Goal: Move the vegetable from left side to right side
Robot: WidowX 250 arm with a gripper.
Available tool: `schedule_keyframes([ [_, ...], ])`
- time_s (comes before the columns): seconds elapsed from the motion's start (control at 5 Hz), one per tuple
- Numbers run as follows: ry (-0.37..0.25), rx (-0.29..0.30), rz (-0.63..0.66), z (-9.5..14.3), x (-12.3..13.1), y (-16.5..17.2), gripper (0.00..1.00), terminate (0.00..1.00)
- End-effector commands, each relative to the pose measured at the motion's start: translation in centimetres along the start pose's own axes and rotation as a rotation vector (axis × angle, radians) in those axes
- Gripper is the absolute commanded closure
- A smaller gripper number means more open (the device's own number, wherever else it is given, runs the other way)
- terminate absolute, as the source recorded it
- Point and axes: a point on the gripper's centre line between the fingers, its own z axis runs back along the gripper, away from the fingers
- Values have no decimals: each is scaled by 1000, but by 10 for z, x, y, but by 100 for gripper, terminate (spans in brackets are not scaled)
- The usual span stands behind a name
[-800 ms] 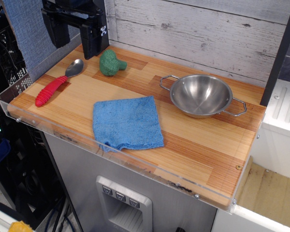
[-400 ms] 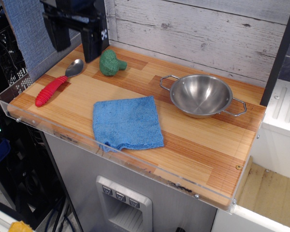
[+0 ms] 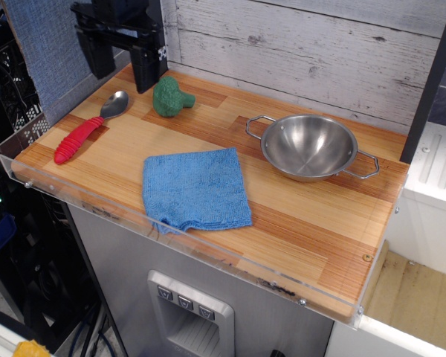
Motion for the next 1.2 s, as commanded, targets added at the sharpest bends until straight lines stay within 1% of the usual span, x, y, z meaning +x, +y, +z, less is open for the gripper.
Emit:
schedule_keyframes([
  [0.0, -62, -4, 44, -21, 53, 18, 0, 0],
  [0.2, -54, -13, 67, -32, 62, 20, 0, 0],
  [0.4, -62, -18, 89, -35, 65, 20, 0, 0],
  [0.6, -77, -38, 115, -36, 64, 16, 0, 0],
  [1.0, -62, -46, 140, -48, 66, 7, 0, 0],
])
